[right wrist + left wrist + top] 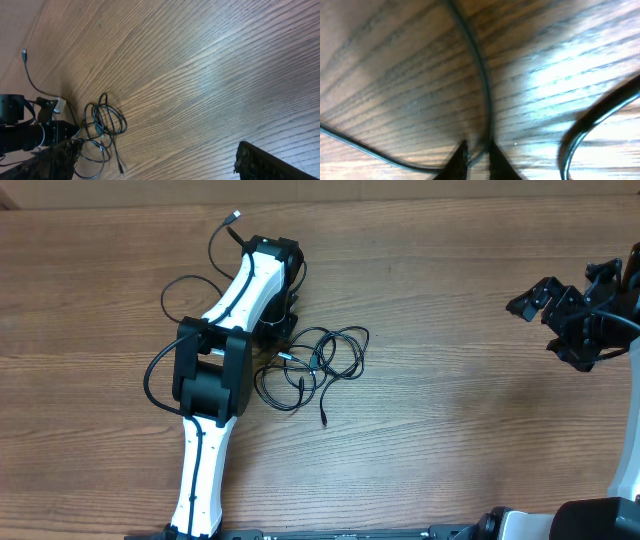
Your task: Untangle cables
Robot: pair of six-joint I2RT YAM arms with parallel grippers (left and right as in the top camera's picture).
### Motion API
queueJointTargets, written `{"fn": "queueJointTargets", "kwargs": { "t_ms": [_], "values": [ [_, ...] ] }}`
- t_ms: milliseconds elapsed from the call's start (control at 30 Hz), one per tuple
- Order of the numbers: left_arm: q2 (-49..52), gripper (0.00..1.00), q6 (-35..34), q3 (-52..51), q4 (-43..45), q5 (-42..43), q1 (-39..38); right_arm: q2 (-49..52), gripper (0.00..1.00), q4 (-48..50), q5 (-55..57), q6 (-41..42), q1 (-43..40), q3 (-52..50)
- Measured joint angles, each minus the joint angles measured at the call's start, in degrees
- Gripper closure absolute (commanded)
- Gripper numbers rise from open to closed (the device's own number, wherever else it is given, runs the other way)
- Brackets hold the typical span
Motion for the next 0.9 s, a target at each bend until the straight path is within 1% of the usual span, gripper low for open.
{"fn": "queueJointTargets", "kwargs": {
  "t_ms": [167,267,367,533,667,767,900],
  "values": [
    [0.0,0.96,0.15,0.48,-0.22,0.66,0.0,0.0,0.0,0.11,0.0,0.0,0.0,0.0],
    [0.92,0.96,0.15,4.17,-1.95,3.04,0.04,0.0,0.0,0.35,0.0,0.02,0.0,0.0],
    [2.01,0.96,-0.04,13.51,-7.34,5.49,0.04,0.0,0.0,0.42,0.0,-0.04,0.0,0.0],
    [1.51,0.96,-2.49,33.03,-12.15,10.84,0.52,0.0,0.0,0.37,0.0,0.0,0.0,0.0],
    [-0.79,0.96,-6.03,45.92,-12.85,16.48,1.66,0.0,0.0,0.22,0.0,0.0,0.0,0.0],
    [-3.56,0.96,-9.2,52.52,-12.66,20.68,3.67,0.0,0.0,0.17,0.0,-0.02,0.0,0.0],
    [-7.26,0.96,-11.58,58.99,-9.7,29.38,7.52,0.0,0.0,0.28,0.0,0.0,0.0,0.0]
  ]
}}
